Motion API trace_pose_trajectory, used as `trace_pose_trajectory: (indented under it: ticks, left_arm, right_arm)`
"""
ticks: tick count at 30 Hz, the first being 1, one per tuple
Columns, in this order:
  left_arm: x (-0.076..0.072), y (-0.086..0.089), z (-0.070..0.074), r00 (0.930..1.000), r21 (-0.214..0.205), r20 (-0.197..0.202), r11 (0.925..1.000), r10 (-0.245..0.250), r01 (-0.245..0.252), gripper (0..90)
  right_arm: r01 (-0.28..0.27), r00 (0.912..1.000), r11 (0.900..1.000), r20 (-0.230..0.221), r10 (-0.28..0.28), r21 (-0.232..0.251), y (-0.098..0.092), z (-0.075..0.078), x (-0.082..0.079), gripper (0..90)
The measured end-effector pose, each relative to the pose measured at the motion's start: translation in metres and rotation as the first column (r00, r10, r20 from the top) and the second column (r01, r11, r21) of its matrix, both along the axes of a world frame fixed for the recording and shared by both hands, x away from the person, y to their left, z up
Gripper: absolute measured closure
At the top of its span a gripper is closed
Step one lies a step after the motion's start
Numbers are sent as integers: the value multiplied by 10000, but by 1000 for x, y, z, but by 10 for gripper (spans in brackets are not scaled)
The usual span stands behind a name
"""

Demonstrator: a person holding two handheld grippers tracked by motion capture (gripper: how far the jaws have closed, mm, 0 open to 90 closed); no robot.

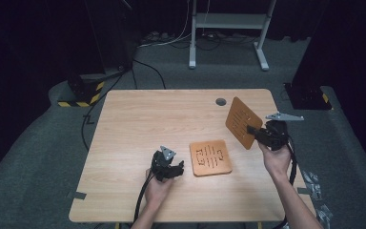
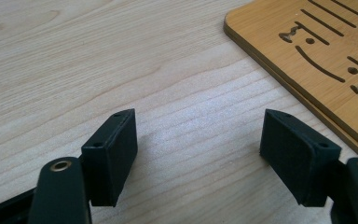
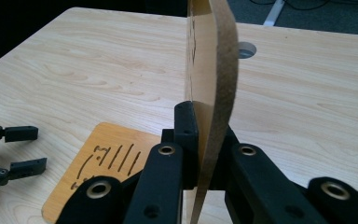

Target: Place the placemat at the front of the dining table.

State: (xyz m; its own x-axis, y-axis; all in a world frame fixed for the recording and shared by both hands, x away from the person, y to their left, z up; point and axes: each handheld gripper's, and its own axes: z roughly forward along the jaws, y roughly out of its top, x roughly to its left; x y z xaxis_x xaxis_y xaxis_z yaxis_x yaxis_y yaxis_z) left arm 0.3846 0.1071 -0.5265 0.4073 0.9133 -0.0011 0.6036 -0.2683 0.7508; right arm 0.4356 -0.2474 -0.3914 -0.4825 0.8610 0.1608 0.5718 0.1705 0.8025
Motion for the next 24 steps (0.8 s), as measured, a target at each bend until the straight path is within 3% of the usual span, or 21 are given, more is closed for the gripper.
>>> trace_pose_trajectory:
  ticks: [7, 12, 24]
  left_arm:
    - [0, 0, 0, 10000, -27, 8, 10000, 7, -7, 273]
    - [0, 0, 0, 10000, -28, 5, 10000, 7, -7, 273]
    - [-1, 0, 0, 10000, -37, -7, 10000, -11, 11, 270]
  right_arm:
    - [356, 9994, 9993, 39, -356, -132, -10, -6, 3, 866]
    - [665, 9976, 9978, -176, -666, -77, -19, -17, 5, 866]
    - [1085, 9939, 9940, -163, -1087, -133, -21, -28, 7, 866]
